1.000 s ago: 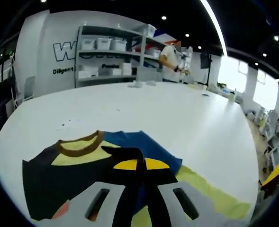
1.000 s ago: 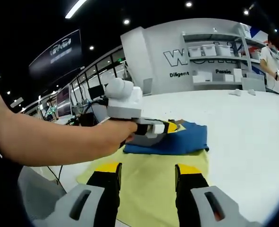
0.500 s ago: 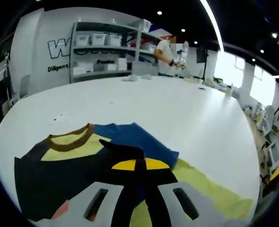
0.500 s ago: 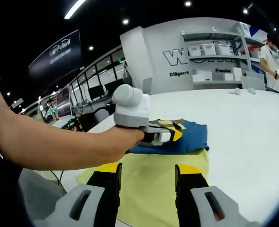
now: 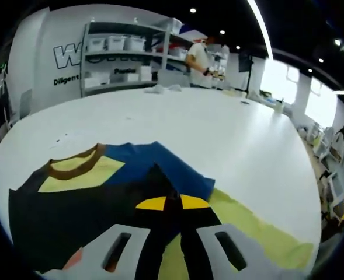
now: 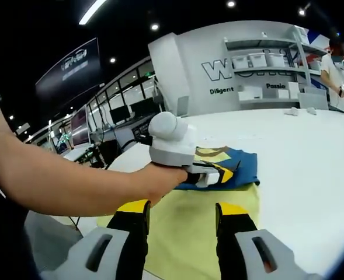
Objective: Fold the garment on the visible template until the final outline fits inside the template.
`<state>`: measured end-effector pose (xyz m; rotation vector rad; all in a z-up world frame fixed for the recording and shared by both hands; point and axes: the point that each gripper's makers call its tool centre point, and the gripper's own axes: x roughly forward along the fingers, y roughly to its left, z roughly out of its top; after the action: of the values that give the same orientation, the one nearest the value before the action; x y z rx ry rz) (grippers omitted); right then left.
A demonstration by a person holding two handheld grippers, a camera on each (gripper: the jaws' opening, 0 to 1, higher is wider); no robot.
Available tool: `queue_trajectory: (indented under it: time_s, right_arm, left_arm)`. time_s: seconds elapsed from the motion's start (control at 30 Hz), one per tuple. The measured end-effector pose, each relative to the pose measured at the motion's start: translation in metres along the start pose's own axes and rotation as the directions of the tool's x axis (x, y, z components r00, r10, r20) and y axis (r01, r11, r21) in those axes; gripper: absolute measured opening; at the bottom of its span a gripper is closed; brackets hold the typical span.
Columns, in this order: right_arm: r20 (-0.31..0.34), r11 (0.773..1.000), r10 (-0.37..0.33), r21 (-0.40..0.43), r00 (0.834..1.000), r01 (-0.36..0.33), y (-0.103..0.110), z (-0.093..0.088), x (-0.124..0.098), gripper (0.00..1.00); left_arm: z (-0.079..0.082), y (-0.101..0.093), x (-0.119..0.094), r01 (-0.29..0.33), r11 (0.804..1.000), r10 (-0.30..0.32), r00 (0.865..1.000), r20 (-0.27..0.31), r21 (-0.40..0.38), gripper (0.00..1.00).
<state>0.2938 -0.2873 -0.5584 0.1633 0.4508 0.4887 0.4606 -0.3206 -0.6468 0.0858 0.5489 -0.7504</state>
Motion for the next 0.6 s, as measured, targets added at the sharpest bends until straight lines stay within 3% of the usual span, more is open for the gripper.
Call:
queue_trajectory:
  time_s: [0.37, 0.43, 0.6]
  right_arm:
    - [0.005, 1.000, 0.004, 0.004, 1.000, -0.004, 0.000, 0.001, 0.000, 0.43]
    - [0.007, 1.000, 0.003, 0.005, 1.000, -0.003, 0.000, 0.002, 0.000, 0.43]
    - [0.008, 1.000, 0.000, 0.005, 1.000, 0.000, -0.001, 0.001, 0.000, 0.43]
  left_arm:
    - [-0.009, -0.011, 0.008, 0.043, 0.999, -0.043, 0.999, -0.028, -0.013, 0.10]
    - [-0.016, -0.016, 0.010, 0.071, 0.997, -0.072, 0.996, -0.057, -0.023, 0.13]
    - [-0.019, -0.015, 0.011, 0.060, 0.998, -0.061, 0.996, -0.060, -0.012, 0.17]
